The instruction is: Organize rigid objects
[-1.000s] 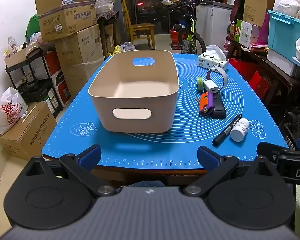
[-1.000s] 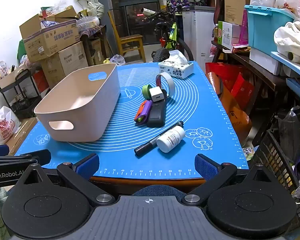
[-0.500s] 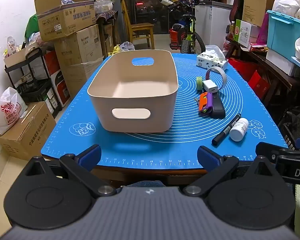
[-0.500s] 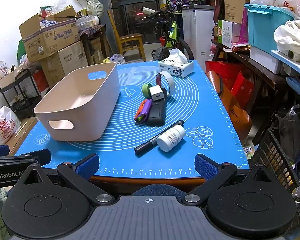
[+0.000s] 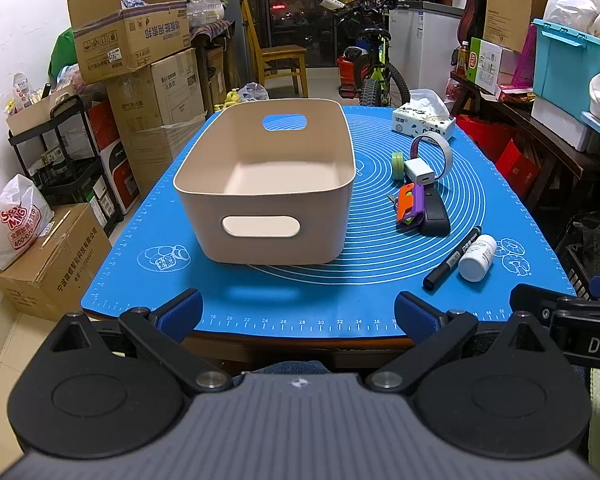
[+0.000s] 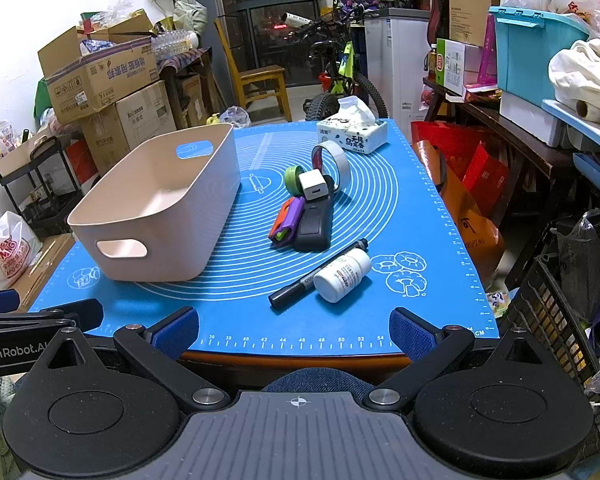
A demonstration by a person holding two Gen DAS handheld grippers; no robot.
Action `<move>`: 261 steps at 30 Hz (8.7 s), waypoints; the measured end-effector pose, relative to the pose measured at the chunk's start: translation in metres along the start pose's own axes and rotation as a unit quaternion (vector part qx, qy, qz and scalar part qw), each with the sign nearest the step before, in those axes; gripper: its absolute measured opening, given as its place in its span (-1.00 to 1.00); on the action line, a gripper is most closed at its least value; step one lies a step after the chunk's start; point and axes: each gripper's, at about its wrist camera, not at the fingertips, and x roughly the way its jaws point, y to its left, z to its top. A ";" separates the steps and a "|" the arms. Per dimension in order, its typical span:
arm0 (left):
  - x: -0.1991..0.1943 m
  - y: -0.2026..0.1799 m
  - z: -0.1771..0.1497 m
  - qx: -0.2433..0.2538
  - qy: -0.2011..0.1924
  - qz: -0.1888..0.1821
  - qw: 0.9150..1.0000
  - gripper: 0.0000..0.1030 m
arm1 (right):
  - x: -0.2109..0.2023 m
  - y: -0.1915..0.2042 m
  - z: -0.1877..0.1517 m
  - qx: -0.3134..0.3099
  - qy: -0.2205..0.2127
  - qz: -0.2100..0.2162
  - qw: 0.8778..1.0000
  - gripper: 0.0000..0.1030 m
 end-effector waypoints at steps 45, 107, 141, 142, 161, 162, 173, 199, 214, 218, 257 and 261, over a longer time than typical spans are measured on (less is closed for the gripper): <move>0.000 0.000 0.000 0.001 0.002 0.001 1.000 0.96 | 0.000 0.000 0.000 0.001 0.001 0.001 1.000 0.95; 0.134 0.116 0.136 0.031 0.015 0.044 0.998 0.72 | 0.107 -0.033 0.071 0.062 0.030 -0.076 0.995 0.94; 0.220 0.148 0.126 -0.022 0.157 -0.016 0.987 -0.64 | 0.200 -0.042 0.049 0.134 0.130 -0.126 0.974 0.52; 0.220 0.149 0.126 -0.023 0.157 -0.017 0.987 -0.66 | 0.200 -0.043 0.049 0.139 0.130 -0.124 0.974 0.51; 0.225 0.152 0.125 -0.043 0.161 -0.031 0.986 -0.77 | 0.198 -0.045 0.046 0.185 0.120 -0.073 0.973 -0.12; 0.224 0.152 0.125 -0.044 0.160 -0.031 0.986 -0.77 | 0.198 -0.045 0.046 0.185 0.120 -0.072 0.973 -0.12; 0.223 0.152 0.124 -0.044 0.158 -0.031 0.986 -0.77 | 0.194 -0.044 0.044 0.183 0.115 -0.069 0.974 -0.12; 0.223 0.150 0.126 -0.041 0.153 -0.029 0.987 -0.77 | 0.165 0.015 0.125 0.107 -0.009 -0.014 0.994 -0.12; 0.224 0.150 0.125 -0.039 0.154 -0.029 0.987 -0.78 | 0.191 0.118 0.187 0.012 -0.036 0.079 0.996 -0.12; 0.224 0.150 0.125 -0.039 0.154 -0.029 0.987 -0.78 | 0.206 0.143 0.186 -0.014 -0.013 0.091 0.996 -0.12; 0.226 0.149 0.125 -0.036 0.158 -0.026 0.986 -0.78 | 0.253 0.174 0.148 -0.046 0.129 0.100 0.985 0.02; 0.226 0.149 0.125 -0.036 0.158 -0.026 0.986 -0.78 | 0.240 0.165 0.161 -0.032 0.102 0.105 0.989 0.18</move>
